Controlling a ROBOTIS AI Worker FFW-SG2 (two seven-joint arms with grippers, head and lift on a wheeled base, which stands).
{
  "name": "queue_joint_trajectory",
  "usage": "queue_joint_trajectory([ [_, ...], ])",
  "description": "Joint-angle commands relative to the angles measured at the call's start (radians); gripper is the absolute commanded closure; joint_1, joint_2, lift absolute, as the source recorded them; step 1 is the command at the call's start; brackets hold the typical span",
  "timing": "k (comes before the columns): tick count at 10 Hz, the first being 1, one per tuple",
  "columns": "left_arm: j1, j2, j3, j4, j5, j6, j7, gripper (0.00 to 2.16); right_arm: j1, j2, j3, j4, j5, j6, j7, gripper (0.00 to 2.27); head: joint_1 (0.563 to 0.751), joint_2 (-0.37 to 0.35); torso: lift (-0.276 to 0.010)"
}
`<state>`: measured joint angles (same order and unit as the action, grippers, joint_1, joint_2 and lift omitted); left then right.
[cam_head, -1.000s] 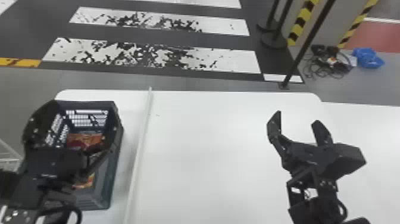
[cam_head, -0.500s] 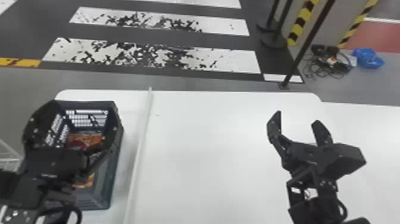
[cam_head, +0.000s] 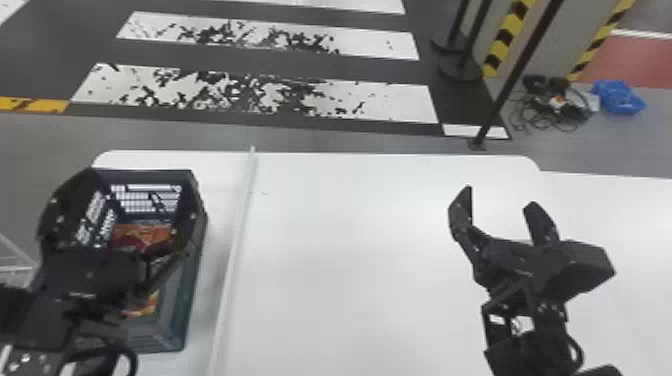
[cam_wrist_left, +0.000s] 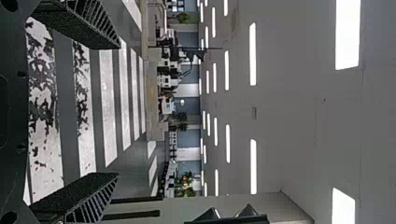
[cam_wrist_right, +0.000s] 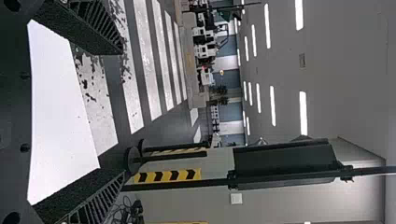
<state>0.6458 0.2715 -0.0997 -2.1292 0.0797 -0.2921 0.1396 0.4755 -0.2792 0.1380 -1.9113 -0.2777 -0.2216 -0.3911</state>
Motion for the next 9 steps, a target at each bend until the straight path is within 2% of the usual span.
queue_joint_trajectory([
  [1, 0.000, 0.000, 0.000, 0.000, 0.000, 0.000, 0.000, 0.00, 0.000, 0.000, 0.000, 0.000, 0.000, 0.000, 0.000, 0.00, 0.695, -0.096, -0.029],
  [9, 0.000, 0.000, 0.000, 0.000, 0.000, 0.000, 0.000, 0.00, 0.000, 0.000, 0.000, 0.000, 0.000, 0.000, 0.000, 0.00, 0.695, -0.096, -0.029],
])
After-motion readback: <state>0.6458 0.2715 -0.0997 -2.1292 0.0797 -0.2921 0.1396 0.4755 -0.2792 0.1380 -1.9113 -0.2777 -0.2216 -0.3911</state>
